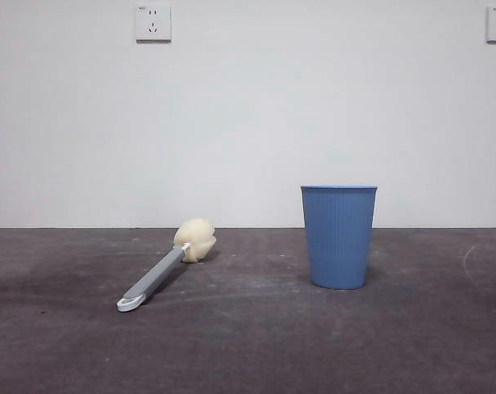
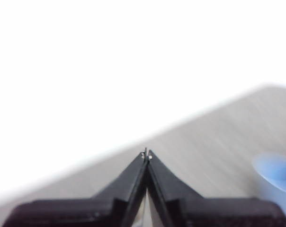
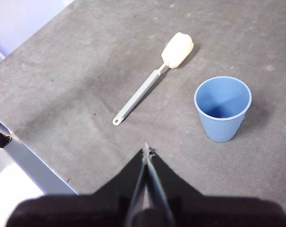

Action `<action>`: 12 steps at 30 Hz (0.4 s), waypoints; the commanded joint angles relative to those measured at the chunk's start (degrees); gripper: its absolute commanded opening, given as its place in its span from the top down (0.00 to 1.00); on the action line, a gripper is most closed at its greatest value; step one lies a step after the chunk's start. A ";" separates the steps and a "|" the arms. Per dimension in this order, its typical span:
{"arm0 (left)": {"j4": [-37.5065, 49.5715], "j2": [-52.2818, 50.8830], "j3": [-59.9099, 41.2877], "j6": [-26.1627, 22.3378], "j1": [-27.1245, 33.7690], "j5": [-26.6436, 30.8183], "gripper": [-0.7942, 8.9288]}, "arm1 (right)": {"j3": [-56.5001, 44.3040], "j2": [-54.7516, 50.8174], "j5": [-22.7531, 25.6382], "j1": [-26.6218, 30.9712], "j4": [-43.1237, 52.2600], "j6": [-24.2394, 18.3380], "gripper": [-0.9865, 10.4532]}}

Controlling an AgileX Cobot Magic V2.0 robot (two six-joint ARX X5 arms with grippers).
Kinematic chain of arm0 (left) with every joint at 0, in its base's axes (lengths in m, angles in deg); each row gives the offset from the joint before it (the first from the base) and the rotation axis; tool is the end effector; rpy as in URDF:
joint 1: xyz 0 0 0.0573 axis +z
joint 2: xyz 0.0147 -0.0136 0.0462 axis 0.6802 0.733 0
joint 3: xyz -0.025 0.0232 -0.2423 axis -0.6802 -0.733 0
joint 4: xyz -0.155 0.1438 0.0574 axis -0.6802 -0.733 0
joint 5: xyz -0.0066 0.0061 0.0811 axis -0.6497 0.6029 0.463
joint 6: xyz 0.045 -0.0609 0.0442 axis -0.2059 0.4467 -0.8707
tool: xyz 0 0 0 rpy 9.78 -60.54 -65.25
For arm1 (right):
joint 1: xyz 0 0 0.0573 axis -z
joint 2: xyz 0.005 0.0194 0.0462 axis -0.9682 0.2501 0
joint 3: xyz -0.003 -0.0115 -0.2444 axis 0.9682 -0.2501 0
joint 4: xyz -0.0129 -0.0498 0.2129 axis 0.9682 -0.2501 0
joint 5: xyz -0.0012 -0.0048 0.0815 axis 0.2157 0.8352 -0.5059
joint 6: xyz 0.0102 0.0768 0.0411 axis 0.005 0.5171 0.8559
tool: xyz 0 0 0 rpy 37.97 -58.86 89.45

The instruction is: Pick up the cup brush,pick up the cup,insert the brush into the cup,clean the cup,put the cup brush back,put the cup back to the fixed position on the table

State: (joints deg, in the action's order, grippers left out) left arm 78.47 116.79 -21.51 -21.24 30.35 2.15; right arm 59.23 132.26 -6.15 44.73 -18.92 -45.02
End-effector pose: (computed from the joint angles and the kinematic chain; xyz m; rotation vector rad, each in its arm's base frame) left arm 0.1507 -0.0450 0.3474 0.1932 -0.0817 -0.3635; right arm 0.1240 0.0940 0.3127 -0.0082 0.6031 0.7230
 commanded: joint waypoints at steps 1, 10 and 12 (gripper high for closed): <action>14.29 -3.85 -10.14 -2.73 4.66 -0.42 0.92 | 0.09 -0.09 0.17 -0.02 0.22 -0.26 0.91; 17.81 -17.79 -32.13 -3.39 9.05 3.21 0.92 | 0.09 -0.09 0.17 -0.02 0.22 -0.28 0.91; 17.79 -21.03 -35.95 -3.34 9.31 4.61 0.92 | 0.09 -0.09 0.17 -0.02 0.22 -0.26 0.91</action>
State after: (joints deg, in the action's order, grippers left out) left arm 95.59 97.14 -55.85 -23.91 39.42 6.15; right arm 59.23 132.26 -6.15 44.73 -18.95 -45.02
